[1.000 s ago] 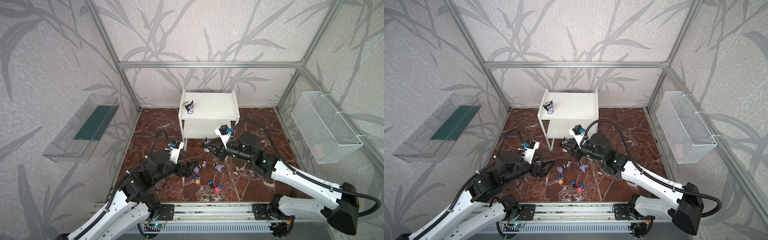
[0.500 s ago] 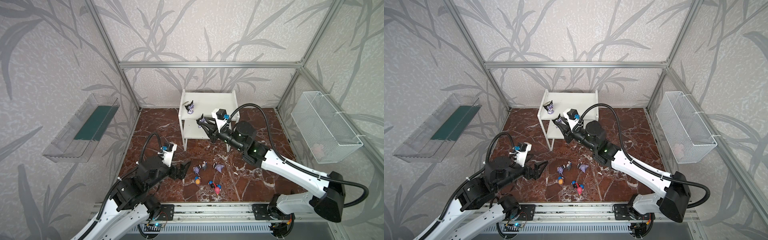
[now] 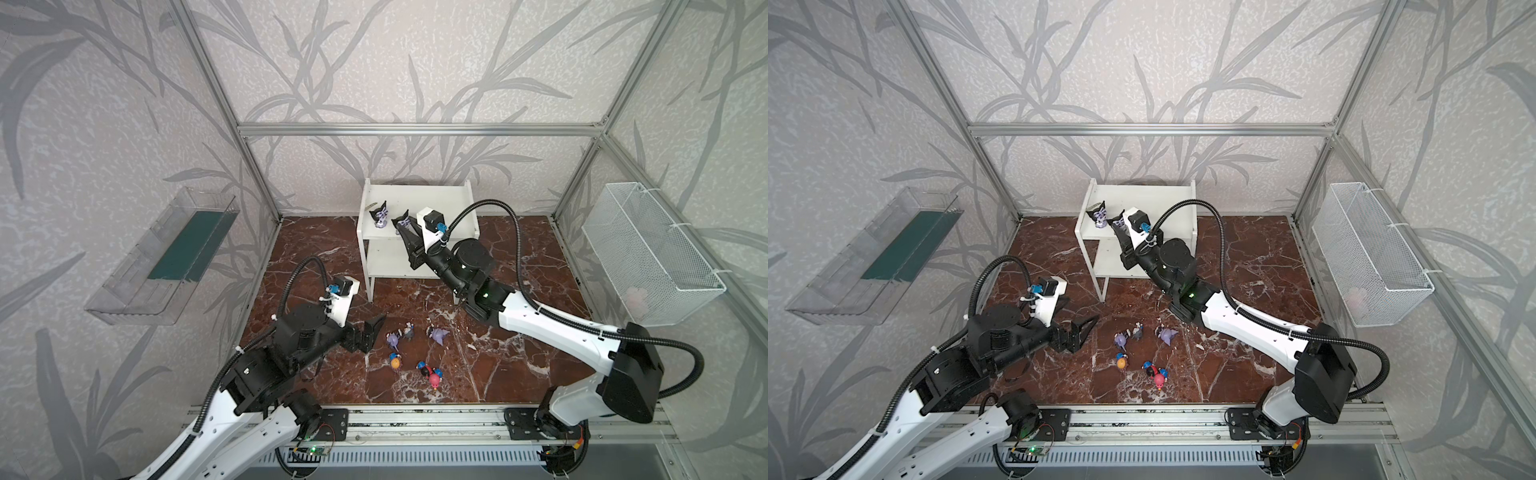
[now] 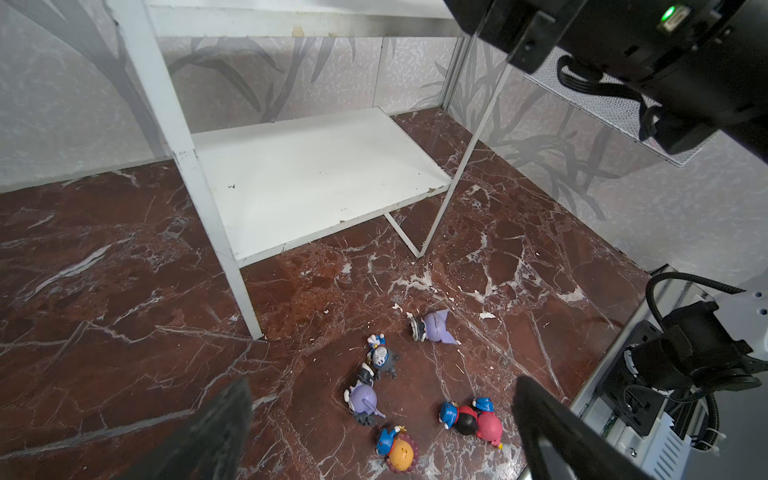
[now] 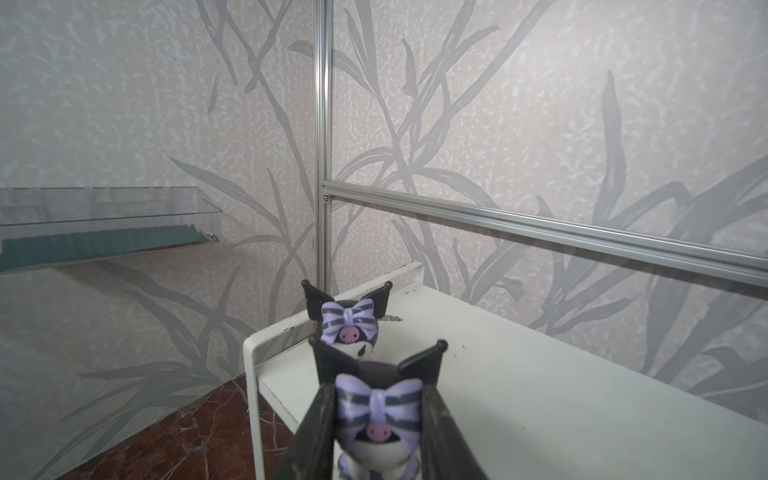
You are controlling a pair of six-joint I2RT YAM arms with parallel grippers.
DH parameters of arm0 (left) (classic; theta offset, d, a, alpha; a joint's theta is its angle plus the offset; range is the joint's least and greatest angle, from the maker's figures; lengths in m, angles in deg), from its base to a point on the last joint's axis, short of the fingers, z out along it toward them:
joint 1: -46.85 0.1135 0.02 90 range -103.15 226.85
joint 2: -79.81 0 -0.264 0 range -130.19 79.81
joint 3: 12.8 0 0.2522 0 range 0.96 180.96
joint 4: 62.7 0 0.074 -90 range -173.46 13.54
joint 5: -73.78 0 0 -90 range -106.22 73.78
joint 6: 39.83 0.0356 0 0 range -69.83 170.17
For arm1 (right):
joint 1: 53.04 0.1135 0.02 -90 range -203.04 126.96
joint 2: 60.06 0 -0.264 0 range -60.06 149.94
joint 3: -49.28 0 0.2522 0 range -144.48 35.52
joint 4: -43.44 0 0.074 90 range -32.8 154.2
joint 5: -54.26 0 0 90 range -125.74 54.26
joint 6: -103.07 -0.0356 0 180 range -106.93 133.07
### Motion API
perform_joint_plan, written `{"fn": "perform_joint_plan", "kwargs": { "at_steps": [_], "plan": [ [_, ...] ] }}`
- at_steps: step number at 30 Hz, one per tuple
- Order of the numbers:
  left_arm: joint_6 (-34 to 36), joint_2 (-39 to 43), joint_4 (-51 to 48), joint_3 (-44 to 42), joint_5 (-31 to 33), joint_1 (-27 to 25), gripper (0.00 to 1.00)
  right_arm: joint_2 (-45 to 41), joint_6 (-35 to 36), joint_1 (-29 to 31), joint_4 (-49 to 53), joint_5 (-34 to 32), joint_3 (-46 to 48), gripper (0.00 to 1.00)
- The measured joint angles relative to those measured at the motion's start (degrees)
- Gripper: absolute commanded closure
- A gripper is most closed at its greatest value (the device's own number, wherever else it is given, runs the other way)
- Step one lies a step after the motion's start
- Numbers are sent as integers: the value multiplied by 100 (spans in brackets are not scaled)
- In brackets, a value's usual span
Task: Place and organize the plastic toys onto the shelf
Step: 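Carry the Kuromi to the top shelf with the right gripper while the left draws back, then set the Kuromi beside the first one on the top shelf and open the right gripper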
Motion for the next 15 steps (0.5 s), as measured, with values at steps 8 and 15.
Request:
{"fn": "perform_joint_plan", "kwargs": {
  "at_steps": [8,15],
  "plan": [
    [44,24,24,0,-11,13,1,258,81,0,-501,-505,-28,77],
    [83,24,66,0,-13,31,1,437,72,0,-573,-822,-85,75]
  ]
}}
